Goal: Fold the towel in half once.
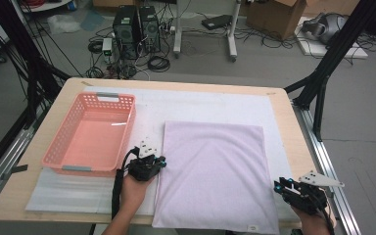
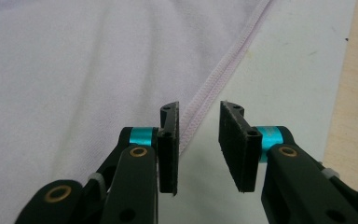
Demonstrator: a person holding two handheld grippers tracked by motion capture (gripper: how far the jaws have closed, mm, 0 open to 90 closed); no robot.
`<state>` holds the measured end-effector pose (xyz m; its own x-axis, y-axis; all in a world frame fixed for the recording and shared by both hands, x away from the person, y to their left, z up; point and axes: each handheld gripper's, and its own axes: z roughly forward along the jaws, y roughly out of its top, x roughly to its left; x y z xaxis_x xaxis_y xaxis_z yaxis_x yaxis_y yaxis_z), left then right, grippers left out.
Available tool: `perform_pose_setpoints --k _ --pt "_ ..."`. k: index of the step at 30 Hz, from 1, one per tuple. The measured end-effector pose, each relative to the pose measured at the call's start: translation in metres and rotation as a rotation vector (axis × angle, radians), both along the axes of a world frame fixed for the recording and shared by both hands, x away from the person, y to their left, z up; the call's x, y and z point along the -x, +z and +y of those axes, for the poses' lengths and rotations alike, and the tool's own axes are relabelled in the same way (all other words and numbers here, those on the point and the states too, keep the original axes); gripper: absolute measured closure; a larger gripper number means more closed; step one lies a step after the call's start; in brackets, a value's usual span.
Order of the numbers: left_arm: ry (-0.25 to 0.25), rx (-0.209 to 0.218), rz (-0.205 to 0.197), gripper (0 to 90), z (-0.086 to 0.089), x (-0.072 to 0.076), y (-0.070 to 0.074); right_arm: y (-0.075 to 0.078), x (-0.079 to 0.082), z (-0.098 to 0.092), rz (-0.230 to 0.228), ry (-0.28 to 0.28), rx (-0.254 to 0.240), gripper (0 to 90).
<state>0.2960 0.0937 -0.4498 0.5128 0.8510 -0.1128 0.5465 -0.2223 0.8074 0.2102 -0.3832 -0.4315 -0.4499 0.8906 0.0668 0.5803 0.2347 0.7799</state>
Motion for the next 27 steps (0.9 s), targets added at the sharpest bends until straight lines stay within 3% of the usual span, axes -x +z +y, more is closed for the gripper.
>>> perform_pose_setpoints --k 4,6,8,13,18,20,21,25,27 --pt "0.011 0.042 0.023 83.4 0.007 0.000 -0.002 0.000 0.000 -0.003 -0.010 -0.013 0.001 66.5" --pt "0.009 0.057 0.032 70.0 0.008 0.000 -0.002 0.000 -0.003 -0.004 -0.005 -0.025 -0.001 65.5" --pt "-0.004 0.088 0.041 64.5 0.011 -0.002 -0.002 -0.001 -0.009 -0.005 -0.006 -0.040 -0.003 65.9" --pt "-0.048 0.152 0.035 58.5 0.015 0.000 -0.002 -0.005 -0.038 -0.002 0.013 -0.051 -0.032 71.8" --pt "-0.064 0.176 0.034 57.3 0.014 0.001 -0.001 -0.011 -0.070 0.010 0.048 -0.049 -0.099 73.9" --pt "-0.073 0.177 0.042 56.8 0.014 0.001 -0.001 -0.015 -0.080 0.018 0.064 -0.055 -0.036 83.5" --pt "-0.078 0.171 0.042 56.8 0.014 0.002 -0.002 -0.016 -0.081 0.018 0.049 -0.069 -0.025 86.3" --pt "-0.080 0.173 0.044 56.8 0.014 0.003 -0.002 -0.015 -0.080 0.017 0.018 -0.133 0.042 87.1" --pt "-0.080 0.172 0.043 56.7 0.014 0.003 -0.002 -0.015 -0.078 0.017 0.019 -0.133 0.031 82.8"
